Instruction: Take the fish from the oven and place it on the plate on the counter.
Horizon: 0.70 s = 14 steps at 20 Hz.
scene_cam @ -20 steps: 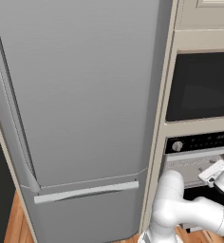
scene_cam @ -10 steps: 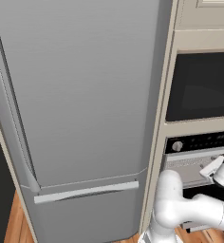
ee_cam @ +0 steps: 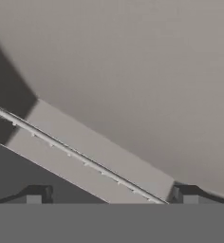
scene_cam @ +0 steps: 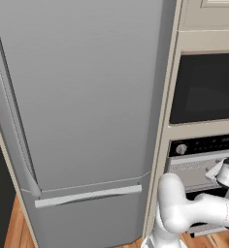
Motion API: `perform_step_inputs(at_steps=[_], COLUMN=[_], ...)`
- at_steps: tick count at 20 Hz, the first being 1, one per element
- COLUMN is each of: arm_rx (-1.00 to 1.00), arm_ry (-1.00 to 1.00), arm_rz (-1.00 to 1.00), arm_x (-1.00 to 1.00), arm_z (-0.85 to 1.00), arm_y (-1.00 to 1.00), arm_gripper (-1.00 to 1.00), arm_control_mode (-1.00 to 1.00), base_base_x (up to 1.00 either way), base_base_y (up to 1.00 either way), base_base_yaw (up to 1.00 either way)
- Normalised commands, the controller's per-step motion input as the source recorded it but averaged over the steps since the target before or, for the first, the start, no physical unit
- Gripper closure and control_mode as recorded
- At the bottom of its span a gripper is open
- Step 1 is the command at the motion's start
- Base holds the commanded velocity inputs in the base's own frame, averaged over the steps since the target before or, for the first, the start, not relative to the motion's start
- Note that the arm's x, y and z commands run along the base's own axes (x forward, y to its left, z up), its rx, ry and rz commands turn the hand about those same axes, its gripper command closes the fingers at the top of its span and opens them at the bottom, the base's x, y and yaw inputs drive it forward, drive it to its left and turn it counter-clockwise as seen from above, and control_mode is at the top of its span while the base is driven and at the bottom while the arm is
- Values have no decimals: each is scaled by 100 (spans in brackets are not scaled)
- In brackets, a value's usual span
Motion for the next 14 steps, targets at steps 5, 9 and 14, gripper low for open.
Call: perform_step_inputs(at_steps=[5, 9, 14], arm_rx=[12, 24, 31], arm_ry=[-4, -12, -15], arm_rz=[-1, -2, 0], arm_x=[21, 8, -23], arm_z=[-99, -100, -100], arm_y=[-14, -12, -14], arm_gripper=[-100, -100, -100], arm_control_mode=[-100, -100, -100], base_base_x=[0, 0, 0], base_base_y=[0, 0, 0], base_base_yaw=[0, 0, 0])
